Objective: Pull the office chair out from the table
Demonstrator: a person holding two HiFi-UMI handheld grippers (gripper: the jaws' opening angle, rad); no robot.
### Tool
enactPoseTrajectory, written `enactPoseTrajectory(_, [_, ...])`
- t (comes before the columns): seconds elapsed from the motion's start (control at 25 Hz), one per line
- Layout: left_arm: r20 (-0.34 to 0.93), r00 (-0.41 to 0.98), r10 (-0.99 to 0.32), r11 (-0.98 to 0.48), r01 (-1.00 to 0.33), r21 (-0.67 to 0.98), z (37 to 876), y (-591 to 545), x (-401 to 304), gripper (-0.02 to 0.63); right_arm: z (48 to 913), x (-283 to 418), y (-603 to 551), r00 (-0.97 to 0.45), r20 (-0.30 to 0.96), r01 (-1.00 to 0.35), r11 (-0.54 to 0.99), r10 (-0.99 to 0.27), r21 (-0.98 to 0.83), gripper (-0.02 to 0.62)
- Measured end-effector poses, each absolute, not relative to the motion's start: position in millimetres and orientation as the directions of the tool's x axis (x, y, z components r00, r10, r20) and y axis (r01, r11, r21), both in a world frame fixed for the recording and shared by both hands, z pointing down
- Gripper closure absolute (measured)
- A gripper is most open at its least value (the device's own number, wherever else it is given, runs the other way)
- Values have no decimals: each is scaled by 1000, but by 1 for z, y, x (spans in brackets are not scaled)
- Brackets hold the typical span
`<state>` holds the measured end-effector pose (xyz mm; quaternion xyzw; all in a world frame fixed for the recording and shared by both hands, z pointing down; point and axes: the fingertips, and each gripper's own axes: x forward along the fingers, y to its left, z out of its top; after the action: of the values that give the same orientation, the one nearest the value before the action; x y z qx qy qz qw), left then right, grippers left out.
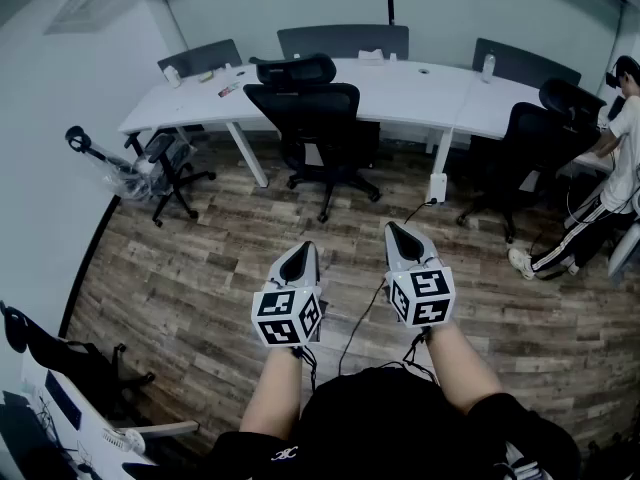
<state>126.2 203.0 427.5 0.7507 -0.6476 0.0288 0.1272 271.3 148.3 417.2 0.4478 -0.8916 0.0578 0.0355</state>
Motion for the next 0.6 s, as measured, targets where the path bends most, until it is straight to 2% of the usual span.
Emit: enactPoseTrajectory(0.6, [214,166,-963,-140,-981,131,449,196,46,596,430,198,144,-572,104,-820,563,-813,-108,586])
